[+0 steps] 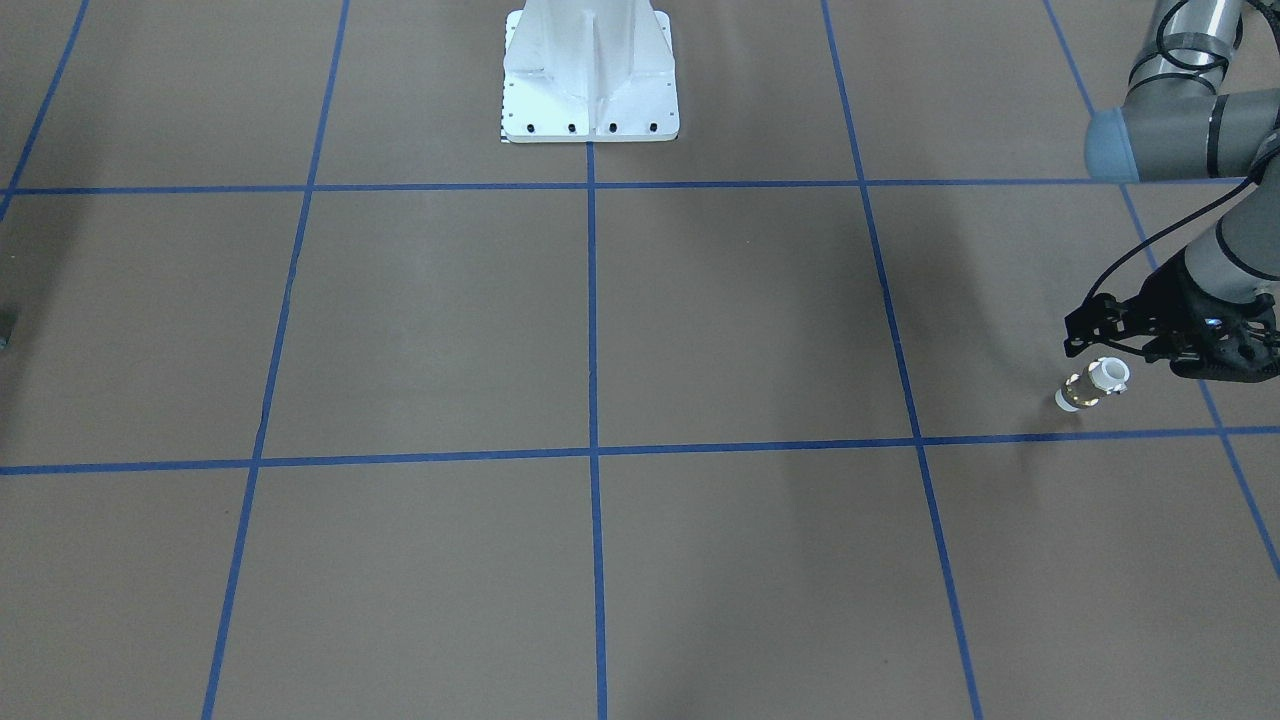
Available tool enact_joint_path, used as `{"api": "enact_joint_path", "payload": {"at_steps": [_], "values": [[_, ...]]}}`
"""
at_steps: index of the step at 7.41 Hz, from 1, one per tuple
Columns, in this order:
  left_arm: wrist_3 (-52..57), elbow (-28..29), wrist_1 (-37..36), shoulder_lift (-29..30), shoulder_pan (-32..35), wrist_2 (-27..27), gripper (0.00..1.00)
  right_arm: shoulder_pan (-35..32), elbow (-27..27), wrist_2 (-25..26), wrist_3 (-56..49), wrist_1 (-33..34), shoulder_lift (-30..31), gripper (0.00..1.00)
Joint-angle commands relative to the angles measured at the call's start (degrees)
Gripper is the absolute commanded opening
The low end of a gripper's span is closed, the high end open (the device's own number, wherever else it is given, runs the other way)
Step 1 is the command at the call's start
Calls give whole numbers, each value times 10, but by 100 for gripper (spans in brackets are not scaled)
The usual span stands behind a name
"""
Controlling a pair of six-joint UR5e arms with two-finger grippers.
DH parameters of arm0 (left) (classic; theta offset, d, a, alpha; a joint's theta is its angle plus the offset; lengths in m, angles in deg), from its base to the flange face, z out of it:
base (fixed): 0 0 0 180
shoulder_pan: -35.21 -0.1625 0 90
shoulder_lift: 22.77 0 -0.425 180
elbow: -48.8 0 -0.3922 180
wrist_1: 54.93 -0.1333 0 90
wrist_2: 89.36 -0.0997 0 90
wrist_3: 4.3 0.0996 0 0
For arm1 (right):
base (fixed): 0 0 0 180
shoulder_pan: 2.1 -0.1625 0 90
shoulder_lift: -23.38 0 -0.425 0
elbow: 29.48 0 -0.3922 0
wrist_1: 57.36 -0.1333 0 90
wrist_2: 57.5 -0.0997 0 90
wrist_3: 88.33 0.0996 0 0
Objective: Assemble PPR valve and pipe with both arms
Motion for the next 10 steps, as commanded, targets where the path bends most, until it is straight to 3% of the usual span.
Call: {"api": "enact_joint_path", "payload": {"at_steps": [1,4,6,8,10], "values": [[0,45,48,2,-1,-4,100,0,1,1,0,0,0,99],[-4,55,61,6,-2,-4,98,0,1,2,-1,0,0,99],[1,55,60,5,-3,-4,76,0,2,2,-1,0,0,99],[1,55,60,5,-6,-4,75,0,4,2,-1,0,0,99],[0,55,59,5,-10,-4,68,0,5,2,-1,0,1,99]]}}
